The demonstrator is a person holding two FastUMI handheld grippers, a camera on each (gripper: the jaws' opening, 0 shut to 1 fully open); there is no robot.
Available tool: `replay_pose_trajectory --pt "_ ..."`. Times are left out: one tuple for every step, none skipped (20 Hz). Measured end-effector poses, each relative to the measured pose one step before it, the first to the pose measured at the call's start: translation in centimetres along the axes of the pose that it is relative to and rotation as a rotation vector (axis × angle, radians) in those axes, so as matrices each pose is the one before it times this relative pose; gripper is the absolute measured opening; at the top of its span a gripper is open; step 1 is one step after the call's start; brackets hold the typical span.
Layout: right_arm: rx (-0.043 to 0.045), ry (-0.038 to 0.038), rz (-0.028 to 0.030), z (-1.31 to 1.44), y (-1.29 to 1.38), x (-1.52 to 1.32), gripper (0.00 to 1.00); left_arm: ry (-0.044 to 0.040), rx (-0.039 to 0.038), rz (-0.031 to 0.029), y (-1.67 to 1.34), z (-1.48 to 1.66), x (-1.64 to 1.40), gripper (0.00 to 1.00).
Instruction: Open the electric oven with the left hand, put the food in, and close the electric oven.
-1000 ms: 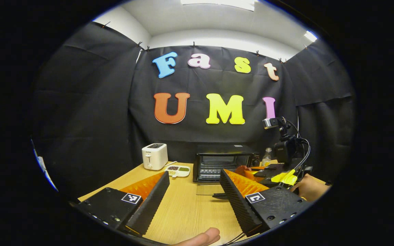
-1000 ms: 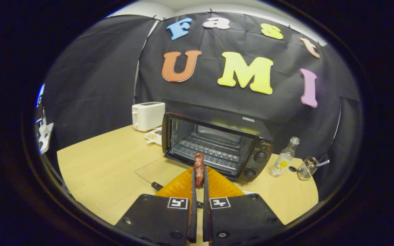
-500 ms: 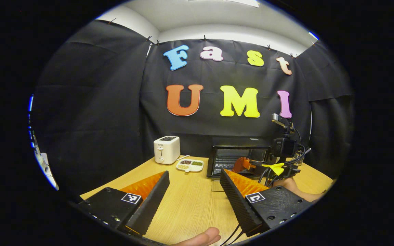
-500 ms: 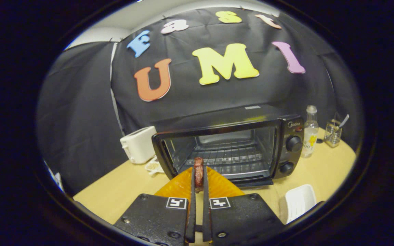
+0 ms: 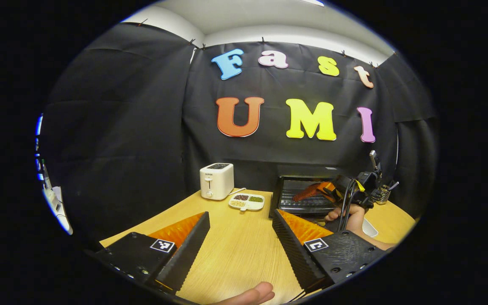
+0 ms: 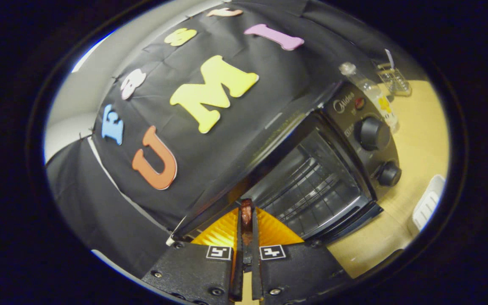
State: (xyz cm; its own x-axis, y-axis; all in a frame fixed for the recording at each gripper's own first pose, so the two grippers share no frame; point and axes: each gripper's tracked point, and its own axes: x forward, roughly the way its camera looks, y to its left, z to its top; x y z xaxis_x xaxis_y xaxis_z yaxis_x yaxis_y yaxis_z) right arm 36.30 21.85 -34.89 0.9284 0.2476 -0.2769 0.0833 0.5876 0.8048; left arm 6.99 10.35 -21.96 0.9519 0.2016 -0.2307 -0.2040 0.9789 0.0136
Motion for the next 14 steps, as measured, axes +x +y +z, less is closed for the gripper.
replay_pose_trajectory --pt "0.04164 -0.00580 -0.02014 0.382 -0.915 0.917 0.11 0.00154 -0.00100 0.00193 0.039 -0.148 0.159 0.95" --pt "0.02264 -0.00471 -0.02051 0.307 -0.825 0.863 0.11 0.00063 0.00028 0.00061 -0.010 -0.060 0.237 0.95" --pt "0.00649 0.00371 -0.02204 0.019 -0.930 0.656 0.11 0.00177 0.00161 -0.00055 -0.108 -0.063 0.055 0.95" --pt "0.01362 0.00117 -0.00136 0.117 -0.274 0.326 0.12 0.00368 0.00456 -0.00232 -0.158 -0.084 0.138 0.95" --pt "0.00536 0.01875 0.00298 -0.331 -0.189 0.298 0.12 0.00036 0.00647 -0.00336 -0.135 -0.063 0.103 0.95" --pt "-0.00677 0.00507 -0.00792 -0.142 -0.222 0.077 0.12 0.00146 0.00731 -0.00248 -0.100 -0.025 0.025 0.95" --pt "-0.01121 -0.00245 -0.00757 0.089 -0.275 -0.188 0.13 0.00579 0.00408 0.00076 -0.185 -0.085 0.072 0.95" --pt "-0.00713 0.00296 -0.00349 -0.074 0.081 0.014 0.14 0.00151 0.00194 -0.00276 -0.194 -0.074 -0.029 0.95" --pt "-0.00714 0.00184 -0.00266 0.005 0.037 -0.139 0.14 -0.00237 0.00100 -0.00556 -0.374 0.127 -0.037 0.95" --pt "-0.01020 0.00167 -0.00714 -0.048 -0.116 -0.182 0.15 0.00056 0.00062 -0.00425 -0.271 0.134 0.032 0.95" --pt "-0.01379 0.00148 -0.00883 0.053 -0.098 -0.100 0.15 0.00557 0.00229 -0.00505 -0.178 -0.220 0.162 0.95" --pt "-0.01913 -0.00116 -0.01123 -0.038 -0.163 -0.121 0.16 0.00506 0.00414 -0.00474 -0.293 -0.234 -0.027 0.95" --pt "-0.02127 -0.00268 -0.00953 0.078 -0.049 -0.120 0.17 0.00482 0.00461 -0.00370 -0.114 -0.126 -0.125 0.95" --pt "-0.02135 -0.00227 -0.01389 0.011 -0.118 -0.197 0.18 0.00587 0.00330 0.00082 -0.097 -0.134 -0.024 0.95"
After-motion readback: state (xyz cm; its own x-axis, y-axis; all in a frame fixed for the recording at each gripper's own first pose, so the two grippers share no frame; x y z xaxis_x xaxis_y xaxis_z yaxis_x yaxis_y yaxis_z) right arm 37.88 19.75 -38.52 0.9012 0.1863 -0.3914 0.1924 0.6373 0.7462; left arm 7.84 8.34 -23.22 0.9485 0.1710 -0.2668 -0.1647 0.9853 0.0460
